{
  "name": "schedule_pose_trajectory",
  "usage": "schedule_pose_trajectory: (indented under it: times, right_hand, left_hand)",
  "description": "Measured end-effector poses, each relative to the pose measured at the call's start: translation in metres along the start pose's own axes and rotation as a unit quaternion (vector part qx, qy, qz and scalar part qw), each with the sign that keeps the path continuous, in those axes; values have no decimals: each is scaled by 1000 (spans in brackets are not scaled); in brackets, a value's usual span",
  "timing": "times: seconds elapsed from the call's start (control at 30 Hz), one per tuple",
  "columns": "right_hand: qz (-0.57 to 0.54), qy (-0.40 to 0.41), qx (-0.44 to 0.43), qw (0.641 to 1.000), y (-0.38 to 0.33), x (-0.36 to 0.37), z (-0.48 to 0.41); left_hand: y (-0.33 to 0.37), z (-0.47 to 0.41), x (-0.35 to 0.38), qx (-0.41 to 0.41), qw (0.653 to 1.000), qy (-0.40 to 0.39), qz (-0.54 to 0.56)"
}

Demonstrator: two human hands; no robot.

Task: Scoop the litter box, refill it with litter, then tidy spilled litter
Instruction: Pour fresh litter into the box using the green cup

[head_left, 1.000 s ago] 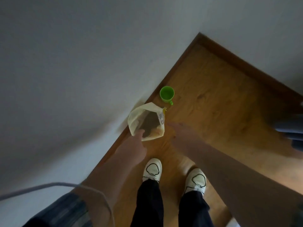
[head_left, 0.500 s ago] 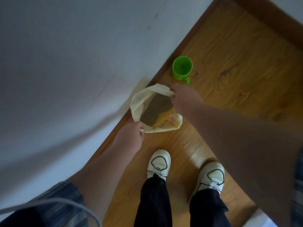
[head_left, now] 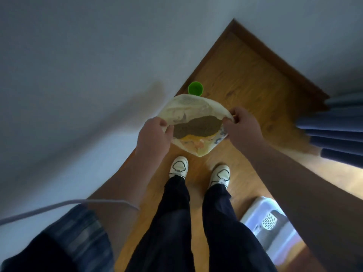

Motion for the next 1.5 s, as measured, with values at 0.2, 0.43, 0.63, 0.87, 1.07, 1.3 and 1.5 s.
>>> schedule_pose_trajectory:
  times: [0.2,0.43,0.63,0.87,1.07,1.3,1.5]
  right_hand:
    - [-56,69,11,996,-55,-168,164]
    - [-77,223,6,972,-100,-350,340]
    - [-117,358,26,926,-84,-421,457]
    - [-267,433,62,859,-3,-429,540]
    - [-337,478,80,807,76,-449,609]
    - [-330,514,96,786,183,-463,689]
    - [-323,524,116,779,260,-458,730]
  left_hand:
    - [166,94,-115,125,992,-24,25]
    - [354,205,-238,321,938,-74,107]
    - [465,276,-270,383,898,-142,163]
    - [519,366,-228,450,855,-220,135]
    - [567,450,-176,488,824,-268,104]
    - [598,564,-92,520,793,-314,47]
    - [611,626,-13,541,770,-337,31]
Point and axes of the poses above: each hand's wrist, its own z-axis away from the middle knuckle, its own x-axis out of the palm, y = z × x, the point moved 4 cm from there along -z, towards the middle knuckle, and after that the axes turned 14 degrees about z, right-handed, at the moved point
